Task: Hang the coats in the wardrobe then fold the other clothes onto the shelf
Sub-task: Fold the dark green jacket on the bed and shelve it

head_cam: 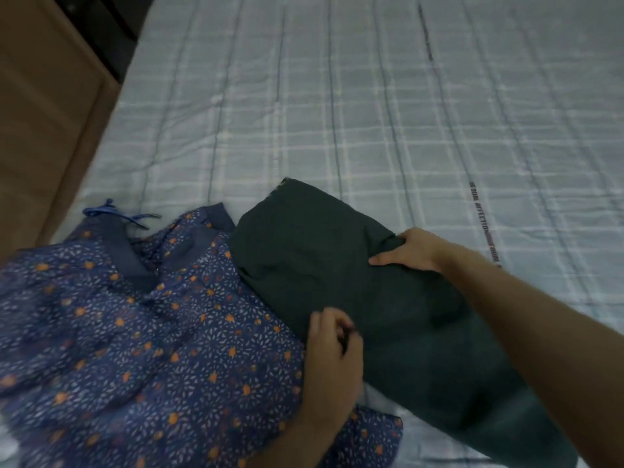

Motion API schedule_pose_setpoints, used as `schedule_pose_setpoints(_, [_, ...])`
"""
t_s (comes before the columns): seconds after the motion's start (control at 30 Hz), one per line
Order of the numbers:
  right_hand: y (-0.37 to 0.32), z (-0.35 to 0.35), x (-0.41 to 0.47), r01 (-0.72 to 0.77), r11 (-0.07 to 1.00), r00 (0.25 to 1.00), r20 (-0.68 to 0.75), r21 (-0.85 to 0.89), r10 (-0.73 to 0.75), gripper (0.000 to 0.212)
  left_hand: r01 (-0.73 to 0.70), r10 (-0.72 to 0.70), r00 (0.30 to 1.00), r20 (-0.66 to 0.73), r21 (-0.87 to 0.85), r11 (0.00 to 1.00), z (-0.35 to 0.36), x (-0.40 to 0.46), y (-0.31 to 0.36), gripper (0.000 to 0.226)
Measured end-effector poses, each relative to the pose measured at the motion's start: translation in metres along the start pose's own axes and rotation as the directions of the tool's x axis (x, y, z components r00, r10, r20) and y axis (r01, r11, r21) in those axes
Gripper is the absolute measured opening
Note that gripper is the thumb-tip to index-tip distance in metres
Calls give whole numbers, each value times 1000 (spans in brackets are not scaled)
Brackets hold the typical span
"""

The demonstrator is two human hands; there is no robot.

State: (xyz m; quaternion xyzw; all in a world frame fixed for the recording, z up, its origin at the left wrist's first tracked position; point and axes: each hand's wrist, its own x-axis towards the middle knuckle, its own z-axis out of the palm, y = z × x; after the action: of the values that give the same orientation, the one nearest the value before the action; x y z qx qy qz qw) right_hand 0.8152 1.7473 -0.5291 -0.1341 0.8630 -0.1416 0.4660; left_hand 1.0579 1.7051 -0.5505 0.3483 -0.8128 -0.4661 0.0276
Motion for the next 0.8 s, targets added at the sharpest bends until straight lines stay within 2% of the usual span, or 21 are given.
schedule_pose_setpoints(0.03, [-1, -4, -3, -6, 1000, 998, 55, 10, 5, 74, 131, -120, 975, 187, -45, 990, -2, -15, -4, 8])
schedule_pose_setpoints(0.07, [-1, -9, -7, -5, 1000, 995, 95, 28, 3, 67, 197, -178, 919, 351, -17, 980, -6, -25, -7, 21])
schedule_pose_setpoints(0.13, [0, -20, -17, 10, 996, 989, 144, 89, -23, 55, 308, -295, 782, 550, 71, 949, -9, -34, -16, 44])
schedule_pose_setpoints(0.2, [0, -29, -31, 7, 993, 972, 234, 119, -35, 54, 520, -391, 730, 560, -84, 850, -10, -33, -13, 52])
schedule_pose_setpoints(0.23, [0, -32, -40, -2, 993, 953, 302, 119, -35, 59, 574, -411, 733, 542, -168, 802, -8, -30, -9, 54])
schedule_pose_setpoints(0.3, [4, -39, -57, -28, 989, 920, 392, 143, -30, 63, 528, -380, 819, 430, -304, 793, 2, -27, 5, 53])
schedule_pose_setpoints(0.33, [6, -43, -67, -35, 982, 915, 402, 185, -43, 56, 522, -360, 842, 403, -433, 735, 5, -27, 17, 55])
schedule_pose_setpoints(0.37, [9, -48, -78, -40, 968, 918, 391, 247, -62, 48, 551, -367, 833, 414, -575, 605, 7, -25, 27, 65])
schedule_pose_setpoints(0.4, [13, -53, -90, -36, 949, 926, 367, 312, -86, 43, 571, -367, 817, 445, -712, 409, 9, -23, 39, 74])
schedule_pose_setpoints(0.47, [22, -65, -114, -4, 907, 942, 307, 420, -137, 41, 613, -266, 778, 569, -780, 126, 5, -17, 60, 60])
schedule_pose_setpoints(0.5, [26, -73, -126, 9, 885, 952, 267, 465, -150, 40, 638, -190, 765, 615, -765, 92, -1, -10, 72, 50])
schedule_pose_setpoints(0.57, [34, -95, -146, 33, 848, 983, 137, 529, -124, 37, 636, -83, 770, 632, -752, 172, -12, 15, 98, 43])
schedule_pose_setpoints(0.67, [40, -136, -169, 103, 781, 993, -110, 617, -44, 38, 565, -36, 797, 604, -723, 398, -35, 68, 158, 40])
schedule_pose_setpoints(0.73, [43, -158, -183, 201, 691, 969, -246, 694, -35, 38, 438, 7, 848, 530, -708, 553, -50, 92, 204, 40])
schedule_pose_setpoints(0.8, [48, -171, -197, 319, 583, 934, -353, 748, -57, 32, 275, 118, 884, 452, -708, 651, -64, 106, 238, 36])
